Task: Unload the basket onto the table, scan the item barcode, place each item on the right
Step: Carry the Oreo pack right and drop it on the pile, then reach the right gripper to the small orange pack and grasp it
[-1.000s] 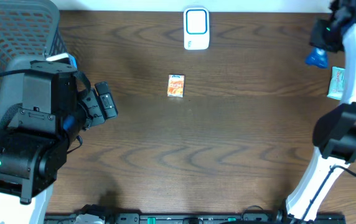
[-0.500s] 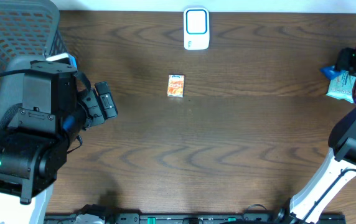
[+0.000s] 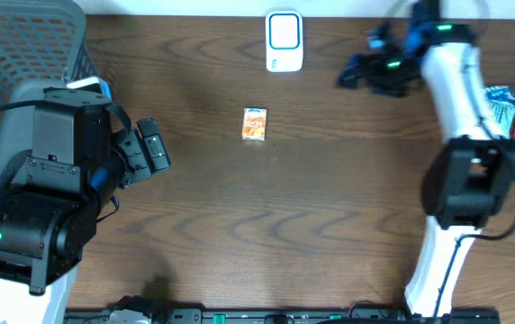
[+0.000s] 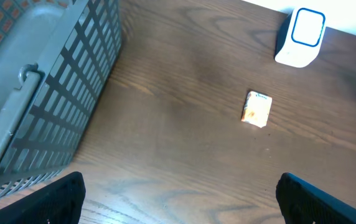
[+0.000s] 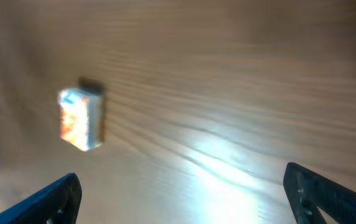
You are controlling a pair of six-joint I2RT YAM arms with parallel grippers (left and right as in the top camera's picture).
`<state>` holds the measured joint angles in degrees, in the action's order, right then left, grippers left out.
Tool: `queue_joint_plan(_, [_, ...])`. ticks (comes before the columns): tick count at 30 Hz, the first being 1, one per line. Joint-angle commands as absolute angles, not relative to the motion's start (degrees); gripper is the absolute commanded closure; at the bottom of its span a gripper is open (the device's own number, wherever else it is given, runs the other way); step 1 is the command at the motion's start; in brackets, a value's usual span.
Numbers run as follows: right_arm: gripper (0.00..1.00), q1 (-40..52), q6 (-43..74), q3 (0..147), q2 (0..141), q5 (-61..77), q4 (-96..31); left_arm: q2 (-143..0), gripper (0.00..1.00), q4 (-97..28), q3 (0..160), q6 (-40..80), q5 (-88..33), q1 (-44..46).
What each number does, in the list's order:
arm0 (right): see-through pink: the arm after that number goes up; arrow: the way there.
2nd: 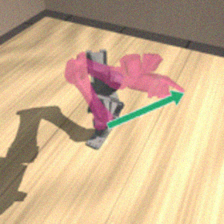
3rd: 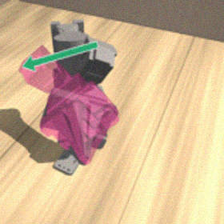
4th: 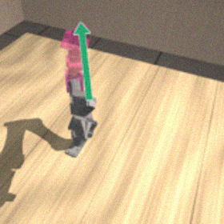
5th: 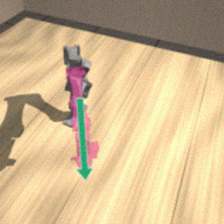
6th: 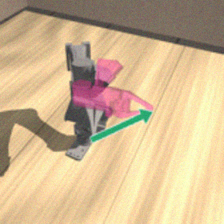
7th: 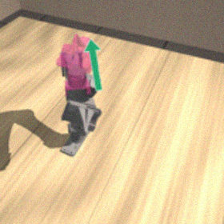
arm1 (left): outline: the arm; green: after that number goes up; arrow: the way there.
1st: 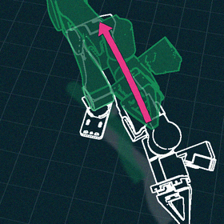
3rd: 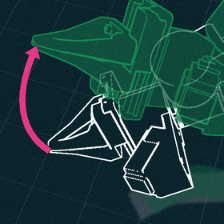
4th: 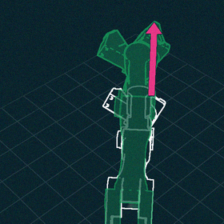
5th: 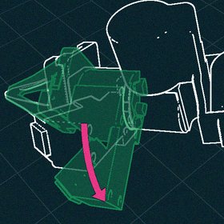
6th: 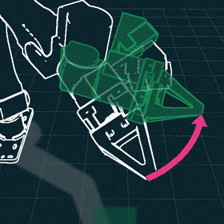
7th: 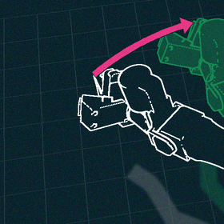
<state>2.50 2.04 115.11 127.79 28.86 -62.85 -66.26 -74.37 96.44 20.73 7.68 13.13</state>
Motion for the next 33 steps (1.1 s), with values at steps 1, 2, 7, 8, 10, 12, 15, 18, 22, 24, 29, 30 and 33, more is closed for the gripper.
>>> queue_joint_plan(1, [0.05,10.85,11.7,109.14,127.63,31.62,-55.83,-66.22,0.02,-74.37,96.62,20.01,8.38,12.82])
queue_joint_plan(2, [0.11,13.04,14.83,107.24,127.63,31.59,-52.23,-66.22,0.02,-74.37,96.62,20.01,8.38,12.82])
queue_joint_plan(7, [0.32,20.18,29.39,99.42,127.63,30.63,-36.91,-66.22,0.02,-74.37,96.62,20.01,8.38,12.82])
queue_joint_plan(8, [0.33,21.17,31.11,98.39,127.63,29.76,-35.07,-66.22,0.02,-74.37,96.62,20.01,8.38,12.82])
queue_joint_plan(10, [0.33,22.76,34.63,96.75,127.63,27.24,-32.73,-66.22,0.02,-74.37,96.62,19.99,8.38,12.82])
queue_joint_plan(12, [0.34,24.49,37.85,95.09,127.63,22.37,-31.68,-66.22,0.02,-74.37,96.62,20.01,8.38,12.82])
queue_joint_plan(15, [0.36,25.89,39.48,93.54,127.63,18.11,-31.31,-66.22,0.02,-74.37,96.62,20.01,8.38,12.82])
queue_joint_plan(18, [0.43,26.72,40.47,91.37,127.63,16.58,-28.6,-66.22,0.02,-74.37,96.62,20.01,8.38,12.82])
queue_joint_plan(22, [0.67,26.79,40.45,88.58,127.63,16.62,-24.1,-66.22,0.02,-74.37,96.62,20.01,8.38,12.82])
queue_joint_plan(24, [0.94,26.76,40.32,88.31,127.63,17.54,-24.14,-66.22,0.02,-74.37,96.62,20.01,8.38,12.82])
queue_joint_plan(29, [0.99,25.69,33.78,88.4,127.61,31.42,-20.14,-66.22,0.02,-74.37,96.62,20.01,8.38,12.82])
queue_joint_plan(30, [0.99,24.97,32.91,88.44,127.61,36.18,-19.35,-66.22,0.02,-74.37,96.62,19.99,8.38,12.82])
queue_joint_plan(33, [0.99,22.28,30.59,88.51,127.61,51.05,-16.78,-66.22,0.02,-74.37,96.62,20.01,8.38,12.82])
